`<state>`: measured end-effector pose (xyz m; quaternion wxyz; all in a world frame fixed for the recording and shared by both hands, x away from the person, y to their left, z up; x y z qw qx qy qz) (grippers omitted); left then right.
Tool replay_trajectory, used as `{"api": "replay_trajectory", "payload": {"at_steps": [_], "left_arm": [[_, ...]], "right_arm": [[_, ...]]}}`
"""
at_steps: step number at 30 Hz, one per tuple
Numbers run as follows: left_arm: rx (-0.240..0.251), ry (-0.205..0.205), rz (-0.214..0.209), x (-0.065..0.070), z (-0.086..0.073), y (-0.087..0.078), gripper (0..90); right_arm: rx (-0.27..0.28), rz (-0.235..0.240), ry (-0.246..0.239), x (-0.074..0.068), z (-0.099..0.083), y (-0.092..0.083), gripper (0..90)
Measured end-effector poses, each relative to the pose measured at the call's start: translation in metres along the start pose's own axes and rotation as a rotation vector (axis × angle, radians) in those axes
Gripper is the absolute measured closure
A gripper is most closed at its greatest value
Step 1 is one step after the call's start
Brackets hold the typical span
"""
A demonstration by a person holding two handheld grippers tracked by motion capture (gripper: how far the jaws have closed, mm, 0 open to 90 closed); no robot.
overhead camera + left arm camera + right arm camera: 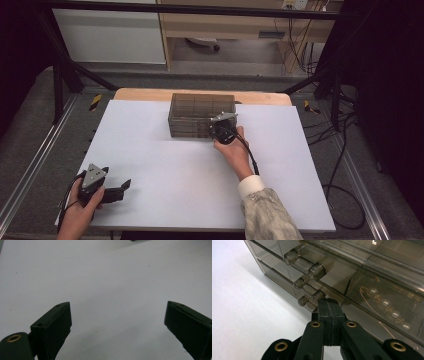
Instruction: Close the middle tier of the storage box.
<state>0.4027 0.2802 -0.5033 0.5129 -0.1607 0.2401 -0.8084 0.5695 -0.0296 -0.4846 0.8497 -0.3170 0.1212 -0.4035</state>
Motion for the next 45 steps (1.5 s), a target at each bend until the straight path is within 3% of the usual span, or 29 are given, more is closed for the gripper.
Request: {"api": "replay_trajectory", "payload": {"at_steps": [13, 29, 45], "left_arm": [[-0.002, -0.001, 0.003, 0.000, 0.000, 0.000, 7.2], [-0.004, 0.003, 0.001, 0.002, 0.000, 0.001, 7.2], [-0.006, 0.006, 0.000, 0.004, 0.001, 0.003, 7.1]], "right_arm": [[-0.006, 0.004, -0.008, 0.001, 0.001, -0.001, 90.0], [0.012, -0.014, -0.019, 0.009, 0.012, -0.020, 90.0], [0.028, -0.003, -0.035, 0.004, 0.014, -0.036, 89.8]]}}
Point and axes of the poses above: each handheld gripper's, and its own axes: y roughly forward along the jaws, z roughly out of its top, x roughly to its right, the point moved 10 cm from there along y, roughly forward along the jaws, and after that the axes turned 4 degrees about -y, right-handed, at the moved point
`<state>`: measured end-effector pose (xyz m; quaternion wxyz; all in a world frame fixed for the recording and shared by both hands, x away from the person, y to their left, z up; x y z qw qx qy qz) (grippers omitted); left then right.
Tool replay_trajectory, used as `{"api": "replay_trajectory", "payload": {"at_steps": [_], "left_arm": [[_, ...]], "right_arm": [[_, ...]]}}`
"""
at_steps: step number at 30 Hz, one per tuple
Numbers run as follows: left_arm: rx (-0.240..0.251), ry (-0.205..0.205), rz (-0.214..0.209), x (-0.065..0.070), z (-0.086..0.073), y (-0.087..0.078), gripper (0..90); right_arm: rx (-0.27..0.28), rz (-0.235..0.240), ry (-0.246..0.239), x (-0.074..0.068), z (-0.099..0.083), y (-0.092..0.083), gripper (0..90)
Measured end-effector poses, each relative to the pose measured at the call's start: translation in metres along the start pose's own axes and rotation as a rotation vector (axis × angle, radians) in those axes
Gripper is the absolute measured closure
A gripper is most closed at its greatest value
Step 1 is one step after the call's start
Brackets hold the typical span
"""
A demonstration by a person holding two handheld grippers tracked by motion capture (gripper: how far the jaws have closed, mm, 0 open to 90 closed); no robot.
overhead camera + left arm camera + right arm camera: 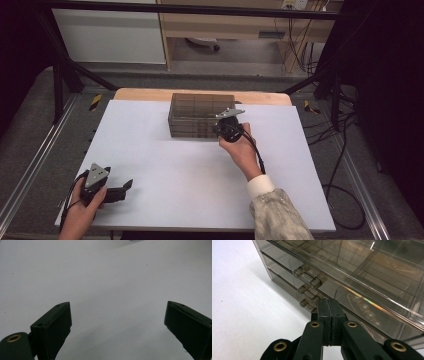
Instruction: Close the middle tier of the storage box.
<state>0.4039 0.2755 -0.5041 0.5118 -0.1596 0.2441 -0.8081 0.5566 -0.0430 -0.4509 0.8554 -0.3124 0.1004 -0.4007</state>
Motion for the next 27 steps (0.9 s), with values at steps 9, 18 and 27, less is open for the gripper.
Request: {"api": "replay_trajectory", "payload": {"at_steps": [9, 18, 27], "left_arm": [[-0.002, 0.006, -0.001, 0.001, 0.000, 0.000, 7.1], [0.002, 0.004, 0.001, -0.001, -0.001, -0.002, 7.0], [0.005, -0.001, 0.001, -0.002, -0.001, -0.003, 6.8]], "right_arm": [[0.015, 0.016, -0.013, -0.008, 0.000, -0.005, 89.4], [0.028, 0.026, -0.015, -0.014, 0.001, -0.010, 87.7], [0.025, 0.022, -0.004, -0.014, -0.005, -0.014, 79.4]]}}
Point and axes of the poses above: each handheld gripper's, and its own axes: y roughly forward along the jaws, z roughly out of its top, x roughly to its right, the point moved 10 cm from there along y, roughly forward along the jaws, and after that the axes turned 4 degrees about -y, right-handed, at the moved point
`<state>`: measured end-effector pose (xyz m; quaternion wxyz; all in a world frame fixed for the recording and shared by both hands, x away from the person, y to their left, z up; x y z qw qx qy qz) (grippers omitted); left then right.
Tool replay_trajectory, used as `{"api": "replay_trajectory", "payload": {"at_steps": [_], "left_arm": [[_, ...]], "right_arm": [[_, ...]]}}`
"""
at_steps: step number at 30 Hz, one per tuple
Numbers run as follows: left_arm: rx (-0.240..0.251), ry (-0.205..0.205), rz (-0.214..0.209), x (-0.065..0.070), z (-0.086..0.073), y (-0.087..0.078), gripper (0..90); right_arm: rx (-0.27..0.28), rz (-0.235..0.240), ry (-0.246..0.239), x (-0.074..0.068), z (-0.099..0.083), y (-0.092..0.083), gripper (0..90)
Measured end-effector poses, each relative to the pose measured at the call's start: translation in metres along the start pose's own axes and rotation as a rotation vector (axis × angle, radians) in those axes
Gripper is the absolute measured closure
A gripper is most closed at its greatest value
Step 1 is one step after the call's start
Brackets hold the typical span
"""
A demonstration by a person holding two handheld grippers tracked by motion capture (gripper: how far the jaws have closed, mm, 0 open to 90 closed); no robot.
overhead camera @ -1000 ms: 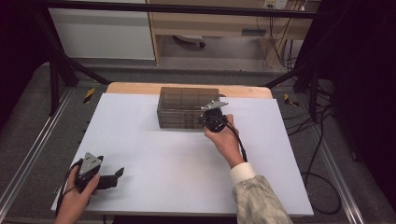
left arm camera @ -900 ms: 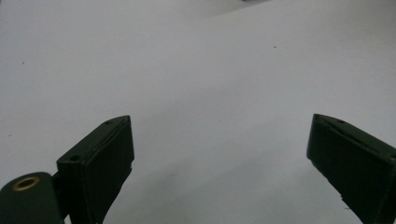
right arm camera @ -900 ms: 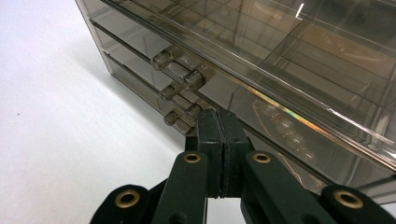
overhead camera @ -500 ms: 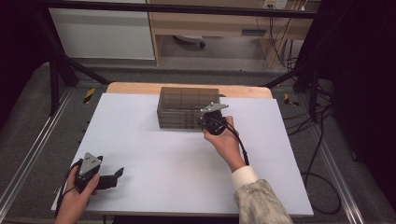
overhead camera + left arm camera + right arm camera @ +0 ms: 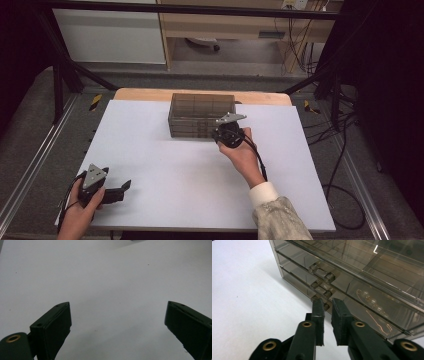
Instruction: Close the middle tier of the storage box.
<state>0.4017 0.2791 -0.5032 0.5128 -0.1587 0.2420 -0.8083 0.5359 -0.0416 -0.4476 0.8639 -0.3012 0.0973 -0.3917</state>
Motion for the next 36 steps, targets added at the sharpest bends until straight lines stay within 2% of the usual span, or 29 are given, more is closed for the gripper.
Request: {"api": "replay_trajectory", "payload": {"at_steps": [5, 12, 19, 24, 31, 34, 36], "left_arm": [[-0.006, 0.003, -0.003, 0.001, -0.001, 0.001, 6.8], [-0.008, 0.001, -0.001, 0.001, -0.001, 0.000, 6.7], [-0.007, 0.001, -0.002, 0.001, -0.001, 0.001, 6.7], [-0.007, 0.000, -0.001, 0.001, -0.001, 0.000, 6.7], [-0.007, 0.002, -0.002, 0.001, -0.001, 0.001, 6.7], [-0.007, 0.001, -0.003, 0.001, -0.001, 0.001, 6.7], [-0.007, -0.001, -0.001, 0.001, -0.001, 0.001, 6.7]], "right_arm": [[0.010, 0.016, 0.011, -0.002, 0.001, -0.008, 73.2], [0.033, 0.015, 0.012, 0.000, 0.004, -0.020, 65.2], [0.049, 0.021, 0.016, 0.003, 0.006, -0.030, 48.9], [0.059, 0.003, 0.020, 0.006, 0.005, -0.035, 33.8], [0.105, -0.016, 0.031, 0.015, 0.008, -0.041, 9.7], [0.109, -0.048, 0.009, 0.020, 0.006, -0.042, 5.6], [0.110, -0.066, 0.021, 0.023, 0.005, -0.043, 5.6]]}}
Point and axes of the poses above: each handheld gripper's, and its own axes: y roughly forward along the jaws, z roughly out of its top, x roughly to its right, the point moved 10 cm from there along y, roughly forward along the jaws, and after that the axes turned 4 degrees about -y, right-handed, at the moved point
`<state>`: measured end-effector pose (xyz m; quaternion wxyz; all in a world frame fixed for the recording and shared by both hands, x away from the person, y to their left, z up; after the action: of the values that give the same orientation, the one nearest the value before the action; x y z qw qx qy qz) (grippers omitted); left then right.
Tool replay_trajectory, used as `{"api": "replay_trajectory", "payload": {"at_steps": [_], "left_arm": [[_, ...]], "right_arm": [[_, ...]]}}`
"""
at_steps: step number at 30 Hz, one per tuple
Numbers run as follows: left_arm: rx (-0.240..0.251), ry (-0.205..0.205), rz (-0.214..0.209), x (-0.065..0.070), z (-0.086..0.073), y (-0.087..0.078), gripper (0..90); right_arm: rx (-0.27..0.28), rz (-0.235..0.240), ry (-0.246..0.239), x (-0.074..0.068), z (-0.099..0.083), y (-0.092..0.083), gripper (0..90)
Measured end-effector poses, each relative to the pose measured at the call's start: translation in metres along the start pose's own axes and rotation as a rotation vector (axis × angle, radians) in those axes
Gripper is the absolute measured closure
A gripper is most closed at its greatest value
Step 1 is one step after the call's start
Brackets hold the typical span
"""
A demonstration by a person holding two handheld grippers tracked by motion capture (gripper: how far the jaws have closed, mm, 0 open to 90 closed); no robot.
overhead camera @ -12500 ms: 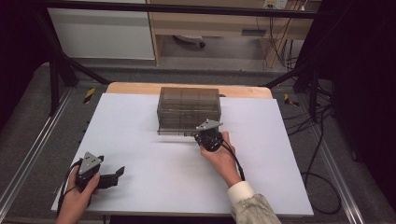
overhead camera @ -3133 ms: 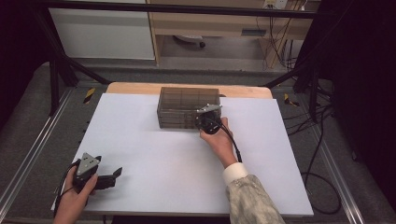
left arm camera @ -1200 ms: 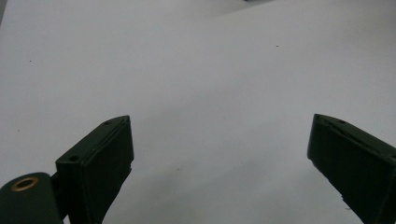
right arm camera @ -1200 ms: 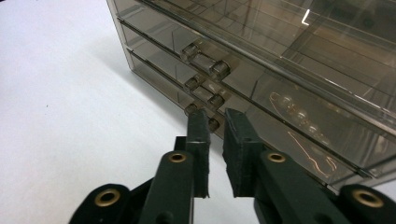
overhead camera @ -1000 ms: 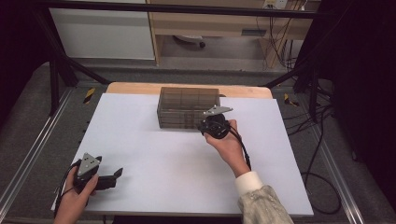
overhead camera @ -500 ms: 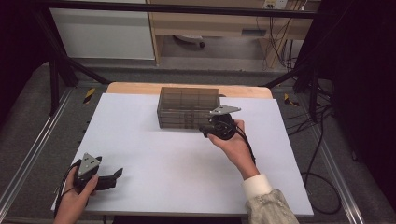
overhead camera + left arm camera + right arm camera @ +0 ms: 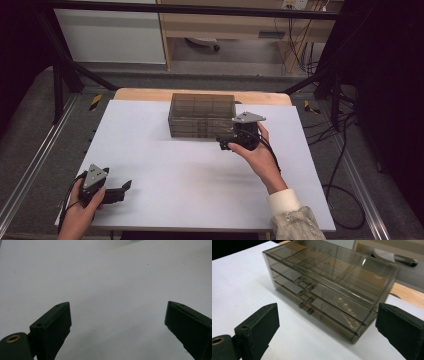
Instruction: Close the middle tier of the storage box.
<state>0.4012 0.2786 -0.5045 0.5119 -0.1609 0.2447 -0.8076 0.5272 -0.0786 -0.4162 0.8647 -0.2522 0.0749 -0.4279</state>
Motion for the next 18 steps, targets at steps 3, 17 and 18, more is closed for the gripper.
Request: {"api": "replay_trajectory", "payload": {"at_steps": [3, 17, 18], "left_arm": [[0.000, 0.000, 0.000, 0.000, 0.000, 0.000, 6.7], [0.001, 0.002, 0.002, 0.000, 0.000, 0.000, 6.7], [0.001, 0.001, 0.002, 0.000, 0.000, 0.000, 6.7]], "right_arm": [[-0.013, 0.028, 0.020, 0.003, -0.002, -0.005, 4.9], [0.022, 0.021, 0.046, 0.027, -0.006, -0.034, 5.0], [0.024, 0.019, 0.050, 0.030, -0.007, -0.037, 5.0]]}}
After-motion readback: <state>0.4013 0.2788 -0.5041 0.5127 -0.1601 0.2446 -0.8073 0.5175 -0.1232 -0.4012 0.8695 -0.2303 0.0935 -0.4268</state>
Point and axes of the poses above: each handheld gripper's, and its own axes: y roughly forward along the jaws, z roughly out of its top, x roughly to its right, the point moved 10 cm from there along y, roughly forward along the jaws, and after that the axes turned 4 degrees about -y, right-handed, at the moved point
